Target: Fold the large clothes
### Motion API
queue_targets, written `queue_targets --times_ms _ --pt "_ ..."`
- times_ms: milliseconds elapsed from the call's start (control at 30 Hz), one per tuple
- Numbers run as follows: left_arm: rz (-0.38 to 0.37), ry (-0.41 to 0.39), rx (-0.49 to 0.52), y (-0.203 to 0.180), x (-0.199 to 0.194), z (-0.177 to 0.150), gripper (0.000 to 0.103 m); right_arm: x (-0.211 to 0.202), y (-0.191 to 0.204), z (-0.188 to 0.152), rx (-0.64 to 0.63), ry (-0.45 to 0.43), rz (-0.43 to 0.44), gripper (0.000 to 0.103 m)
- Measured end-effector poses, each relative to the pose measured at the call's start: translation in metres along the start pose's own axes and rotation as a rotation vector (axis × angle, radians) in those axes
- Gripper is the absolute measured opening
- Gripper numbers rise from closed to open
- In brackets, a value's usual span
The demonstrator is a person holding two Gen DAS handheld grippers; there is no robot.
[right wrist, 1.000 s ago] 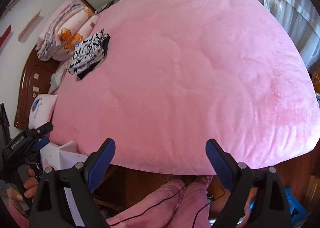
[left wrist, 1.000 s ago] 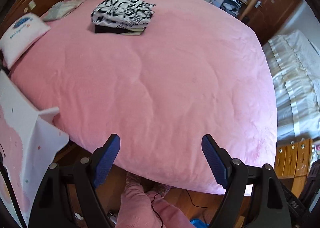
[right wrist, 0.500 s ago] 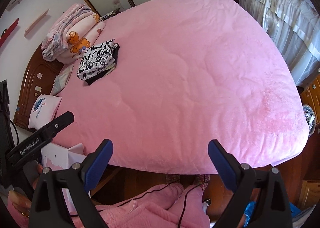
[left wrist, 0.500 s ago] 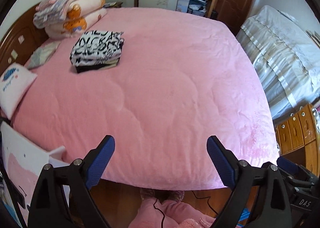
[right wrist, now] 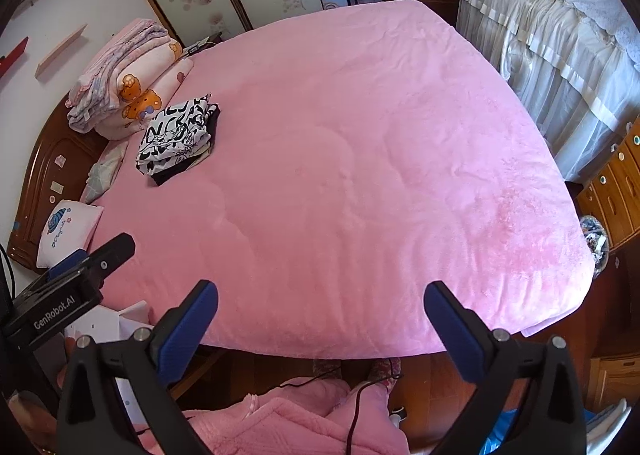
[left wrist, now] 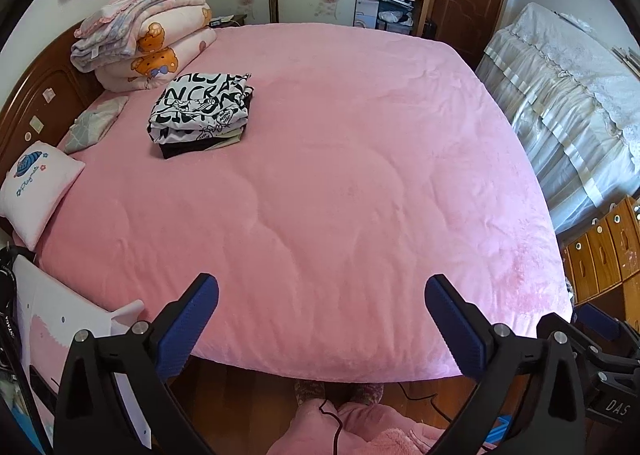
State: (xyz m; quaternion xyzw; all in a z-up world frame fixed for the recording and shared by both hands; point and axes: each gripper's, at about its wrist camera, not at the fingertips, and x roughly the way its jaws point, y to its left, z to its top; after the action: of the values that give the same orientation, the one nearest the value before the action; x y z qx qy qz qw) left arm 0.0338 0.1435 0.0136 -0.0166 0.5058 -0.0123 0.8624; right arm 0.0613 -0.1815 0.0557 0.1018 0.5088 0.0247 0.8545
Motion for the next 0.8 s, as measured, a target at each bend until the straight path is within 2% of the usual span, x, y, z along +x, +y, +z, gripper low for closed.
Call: queue_targets --times_ms 267,367,800 --pt "0.011 -0.003 0.027 -0.009 0.003 -0.001 0.102 0.009 0.006 0.000 -0.042 0.026 -0.007 0.103" --pt "0.010 0.014 0.027 -0.010 0.007 -0.002 0.102 0.010 0.006 -0.001 -0.056 0.010 -0.046 0.103" --pt "0.015 0.058 -0.008 0.000 0.022 -0.005 0.102 0.034 0.006 -0.002 -0.066 0.070 -0.032 0.103"
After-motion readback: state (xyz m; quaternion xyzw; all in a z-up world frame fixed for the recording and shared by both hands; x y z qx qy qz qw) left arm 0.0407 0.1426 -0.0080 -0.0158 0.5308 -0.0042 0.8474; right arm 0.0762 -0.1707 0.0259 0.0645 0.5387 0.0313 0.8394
